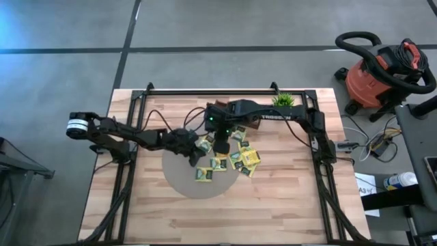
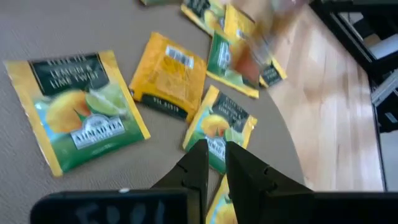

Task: Pick & Place Tea
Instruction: Put the red tea sachet into the middle compartment of the wooden organizer

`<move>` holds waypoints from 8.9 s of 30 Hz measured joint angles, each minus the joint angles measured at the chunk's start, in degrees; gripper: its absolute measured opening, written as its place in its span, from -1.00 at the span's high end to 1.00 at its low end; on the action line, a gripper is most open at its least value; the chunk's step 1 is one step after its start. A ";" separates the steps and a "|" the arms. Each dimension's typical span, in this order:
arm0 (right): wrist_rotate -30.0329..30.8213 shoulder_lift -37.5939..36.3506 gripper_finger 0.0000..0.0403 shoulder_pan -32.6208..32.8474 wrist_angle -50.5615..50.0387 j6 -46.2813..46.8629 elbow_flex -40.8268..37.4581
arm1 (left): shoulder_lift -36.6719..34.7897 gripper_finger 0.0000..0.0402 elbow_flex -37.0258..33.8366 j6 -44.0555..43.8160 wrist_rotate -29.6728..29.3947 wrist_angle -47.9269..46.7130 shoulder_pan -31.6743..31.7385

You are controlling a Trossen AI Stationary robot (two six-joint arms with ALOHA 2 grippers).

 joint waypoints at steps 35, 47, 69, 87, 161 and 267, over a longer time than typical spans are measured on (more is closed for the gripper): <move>0.03 0.06 0.96 4.02 -3.41 -10.17 1.63 | -0.78 0.56 5.42 19.25 1.37 4.36 0.04; 0.03 0.06 0.96 4.01 -2.11 -9.25 1.81 | 2.94 0.58 7.96 21.12 1.55 4.48 0.04; 5.63 -0.13 0.75 2.87 -6.70 -5.57 9.20 | 2.41 1.00 7.71 22.17 -0.08 0.98 0.02; 6.08 -4.34 0.24 3.39 -8.03 -9.64 5.86 | -5.61 1.00 6.66 21.71 -1.58 4.55 0.00; 12.47 -7.48 0.96 -4.17 -22.04 -5.86 1.36 | -7.05 0.23 6.87 -8.87 -16.06 -13.88 0.80; 6.31 9.80 0.77 -14.96 -12.77 -15.82 3.54 | -4.56 0.23 6.79 18.95 1.18 -21.90 27.76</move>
